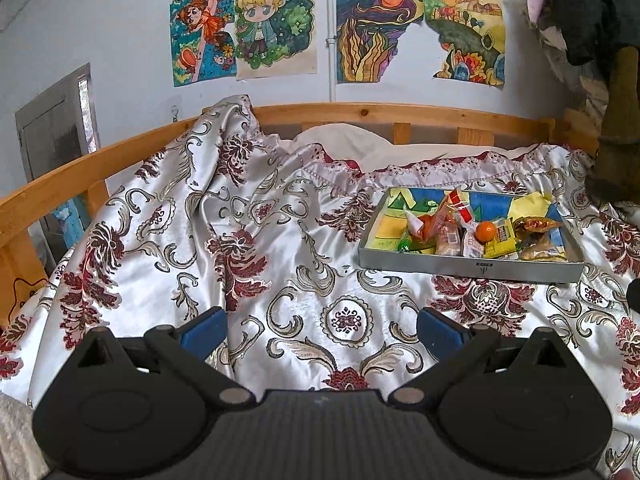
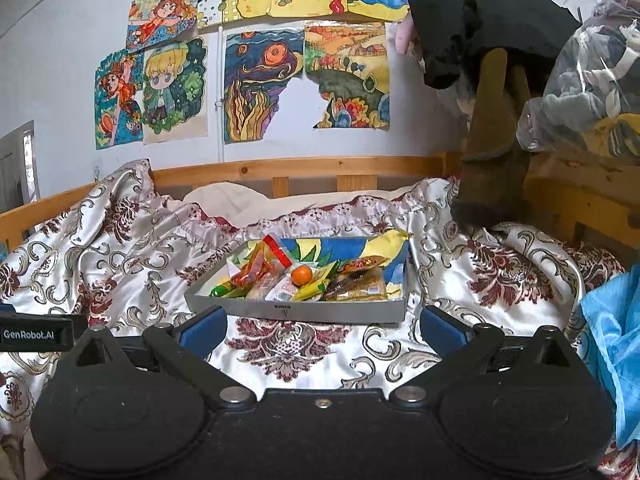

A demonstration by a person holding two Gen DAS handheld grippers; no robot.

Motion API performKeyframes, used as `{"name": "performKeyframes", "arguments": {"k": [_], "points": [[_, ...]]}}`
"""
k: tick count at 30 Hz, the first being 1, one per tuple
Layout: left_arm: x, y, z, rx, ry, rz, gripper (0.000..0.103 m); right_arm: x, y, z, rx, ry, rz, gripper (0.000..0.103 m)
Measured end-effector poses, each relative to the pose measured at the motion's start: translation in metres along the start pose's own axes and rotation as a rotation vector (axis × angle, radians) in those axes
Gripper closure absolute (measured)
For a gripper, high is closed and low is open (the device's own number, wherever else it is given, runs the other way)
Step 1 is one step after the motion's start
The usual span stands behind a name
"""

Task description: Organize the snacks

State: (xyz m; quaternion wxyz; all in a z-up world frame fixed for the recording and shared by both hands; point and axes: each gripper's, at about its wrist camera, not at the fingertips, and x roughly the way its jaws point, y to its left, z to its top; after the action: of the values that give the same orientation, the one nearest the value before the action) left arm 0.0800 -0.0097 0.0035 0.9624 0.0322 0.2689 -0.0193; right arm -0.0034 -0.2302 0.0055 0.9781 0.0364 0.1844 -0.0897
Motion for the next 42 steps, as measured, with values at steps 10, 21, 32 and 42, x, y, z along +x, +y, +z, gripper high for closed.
{"name": "performKeyframes", "arguments": {"k": [10,21,32,42], "points": [[0.004,0.001,-0.005,0.005,0.041,0.018,0.000,0.008,0.005,-0.006,-0.036,0.063,-0.019,0.001],[0.009,-0.003,-0.013,0.040,0.082,0.039,0.000,0.019,0.009,-0.014,-0.061,0.130,-0.043,0.001],[0.011,-0.002,-0.014,0.037,0.097,0.040,0.000,0.024,0.005,-0.016,-0.032,0.164,-0.050,0.001],[0.010,-0.003,-0.014,0.038,0.098,0.040,0.000,0.024,0.004,-0.016,-0.030,0.168,-0.051,0.001]]}}
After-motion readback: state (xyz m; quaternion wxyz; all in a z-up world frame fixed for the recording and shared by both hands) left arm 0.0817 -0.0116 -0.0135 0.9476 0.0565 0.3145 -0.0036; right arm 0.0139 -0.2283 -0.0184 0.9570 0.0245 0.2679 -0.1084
